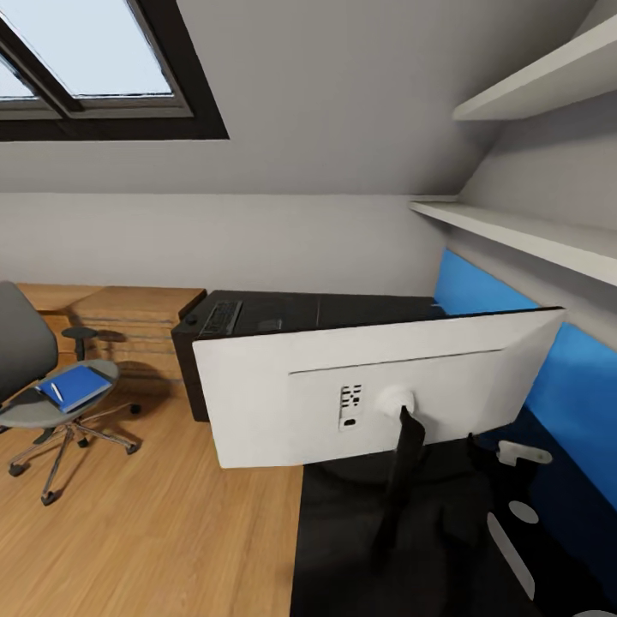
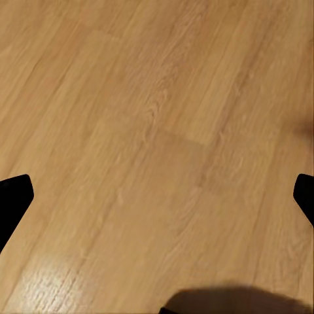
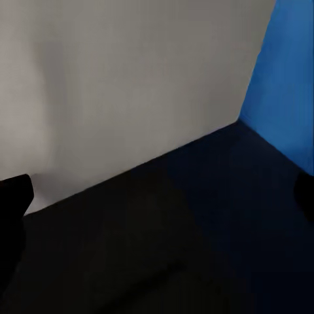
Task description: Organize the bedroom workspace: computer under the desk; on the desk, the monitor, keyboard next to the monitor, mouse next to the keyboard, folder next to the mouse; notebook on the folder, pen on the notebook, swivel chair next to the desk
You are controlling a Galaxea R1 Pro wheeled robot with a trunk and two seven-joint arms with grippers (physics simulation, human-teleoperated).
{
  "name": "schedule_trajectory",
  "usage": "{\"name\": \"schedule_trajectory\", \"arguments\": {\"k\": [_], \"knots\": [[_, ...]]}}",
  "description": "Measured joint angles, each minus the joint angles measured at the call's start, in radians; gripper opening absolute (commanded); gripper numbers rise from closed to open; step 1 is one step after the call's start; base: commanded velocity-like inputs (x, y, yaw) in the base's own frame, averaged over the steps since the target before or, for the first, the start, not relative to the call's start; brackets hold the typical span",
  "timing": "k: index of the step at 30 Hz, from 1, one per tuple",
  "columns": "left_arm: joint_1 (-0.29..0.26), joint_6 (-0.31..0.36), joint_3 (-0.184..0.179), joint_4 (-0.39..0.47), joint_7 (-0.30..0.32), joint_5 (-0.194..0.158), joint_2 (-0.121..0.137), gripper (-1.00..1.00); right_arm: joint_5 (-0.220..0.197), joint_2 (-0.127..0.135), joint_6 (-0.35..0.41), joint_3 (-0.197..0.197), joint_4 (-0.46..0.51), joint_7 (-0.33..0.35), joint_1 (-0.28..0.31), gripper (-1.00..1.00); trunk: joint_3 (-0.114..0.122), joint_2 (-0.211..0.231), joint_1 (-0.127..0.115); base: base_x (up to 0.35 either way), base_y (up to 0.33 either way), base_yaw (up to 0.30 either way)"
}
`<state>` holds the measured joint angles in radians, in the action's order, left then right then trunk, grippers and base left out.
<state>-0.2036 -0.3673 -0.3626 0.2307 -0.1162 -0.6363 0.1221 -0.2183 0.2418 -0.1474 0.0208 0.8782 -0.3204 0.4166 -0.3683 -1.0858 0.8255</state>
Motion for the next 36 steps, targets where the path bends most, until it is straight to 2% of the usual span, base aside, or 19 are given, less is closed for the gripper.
{"name": "schedule_trajectory", "arguments": {"k": [11,22,36], "knots": [[0.000,0.000,0.000,0.000,0.000,0.001,0.000,1.00,0.000,0.000,0.000,0.000,0.001,0.000,0.000,1.00,0.000,0.000,0.000,0.093,0.000,0.000],[0.000,0.002,0.000,0.000,0.000,0.000,0.000,1.00,0.000,0.000,0.000,0.002,0.003,-0.007,0.000,1.00,0.000,0.000,0.001,-0.225,0.000,0.004],[0.000,0.003,-0.002,-0.001,0.000,0.000,-0.001,1.00,0.000,0.000,-0.004,0.002,0.001,-0.008,0.000,1.00,-0.003,0.000,0.001,-0.188,-0.126,0.236]]}}
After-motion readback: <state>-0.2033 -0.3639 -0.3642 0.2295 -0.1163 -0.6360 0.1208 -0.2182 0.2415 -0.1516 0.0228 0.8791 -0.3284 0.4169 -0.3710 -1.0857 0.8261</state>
